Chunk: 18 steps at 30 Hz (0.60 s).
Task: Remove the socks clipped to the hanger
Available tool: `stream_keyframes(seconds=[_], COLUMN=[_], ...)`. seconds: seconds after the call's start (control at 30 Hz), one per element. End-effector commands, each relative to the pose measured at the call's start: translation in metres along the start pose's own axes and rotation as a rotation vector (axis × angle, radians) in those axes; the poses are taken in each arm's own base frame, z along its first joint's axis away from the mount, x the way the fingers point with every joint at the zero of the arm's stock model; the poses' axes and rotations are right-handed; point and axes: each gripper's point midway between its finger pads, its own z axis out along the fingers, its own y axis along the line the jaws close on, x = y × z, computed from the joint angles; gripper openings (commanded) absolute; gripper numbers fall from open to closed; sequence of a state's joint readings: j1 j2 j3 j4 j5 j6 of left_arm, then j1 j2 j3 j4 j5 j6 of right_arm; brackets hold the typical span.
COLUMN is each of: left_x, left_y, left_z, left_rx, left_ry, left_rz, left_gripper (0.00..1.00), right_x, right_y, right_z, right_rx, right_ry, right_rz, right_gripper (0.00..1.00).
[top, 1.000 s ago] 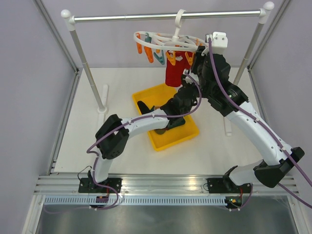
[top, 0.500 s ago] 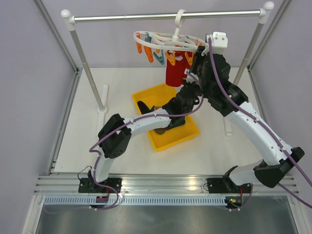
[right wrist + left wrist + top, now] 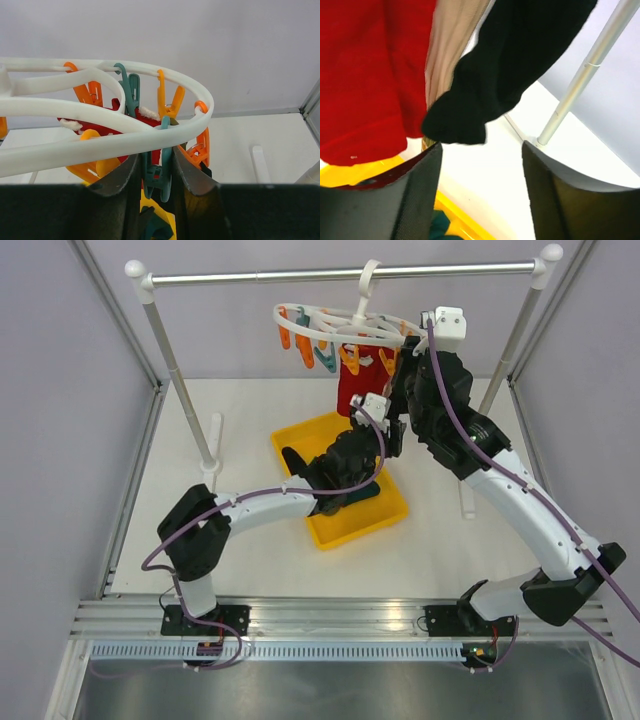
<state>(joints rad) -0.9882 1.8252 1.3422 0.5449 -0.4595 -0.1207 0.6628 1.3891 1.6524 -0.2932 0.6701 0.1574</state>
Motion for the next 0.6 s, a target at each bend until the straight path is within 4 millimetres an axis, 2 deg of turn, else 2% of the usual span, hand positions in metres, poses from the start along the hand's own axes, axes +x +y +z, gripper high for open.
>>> stream_keyframes(seconds=[0.0,0.07,0.17,0.23,0.27,0.33,0.37,0.43,0.5,0.53,0.57], left_x=[-0.032,-0.027,-0.028,-0.021,-0.025,-0.014,-0.019,-0.01,-0.012,-0.004,-0.008], left_y=[-0.005,0.0,-0.003,-0.005,-0.007,-0.007,-0.01,-0.014,-0.02,-0.021,-0.022], left_z=[-0.014,-0.018,-0.019,-0.015,-0.011,-0.003,0.001,0.007,0.014,0.018,0.023], left_rx=[0.11,0.132,0.182,0.192,0.194,0.186,0.19,0.207,0.225,0.223,0.219], left_ry=[-0.073,-0.067,-0.066,-0.049,-0.058,-0.035,-0.044,-0.029,-0.029,-0.013,-0.018], left_rz=[-0.123,-0.137,-0.141,-0.124,-0.11,-0.073,-0.066,-0.044,-0.024,-0.014,-0.013], left_gripper=[0.7,0.7,0.71,0.72,0.72,0.73,0.74,0.75,0.75,0.75,0.75], right_x=[-0.028,-0.029,-0.028,-0.029,-0.029,-0.029,-0.029,-0.028,-0.028,-0.027,-0.027], right_y=[-0.004,-0.003,-0.003,-0.003,-0.001,-0.001,-0.001,0.0,-0.001,-0.001,-0.001], right_z=[-0.014,-0.016,-0.017,-0.017,-0.018,-0.018,-0.018,-0.019,-0.019,-0.019,-0.019], right_rx=[-0.007,-0.01,-0.009,-0.01,-0.017,-0.018,-0.018,-0.019,-0.017,-0.016,-0.016], right_ry=[-0.048,-0.049,-0.048,-0.049,-0.049,-0.049,-0.046,-0.044,-0.043,-0.043,-0.043], right_rz=[0.035,0.037,0.038,0.039,0.041,0.04,0.038,0.033,0.031,0.029,0.029], right_gripper=[0.01,0.01,0.01,0.01,0.01,0.01,0.01,0.01,0.01,0.01,0.01])
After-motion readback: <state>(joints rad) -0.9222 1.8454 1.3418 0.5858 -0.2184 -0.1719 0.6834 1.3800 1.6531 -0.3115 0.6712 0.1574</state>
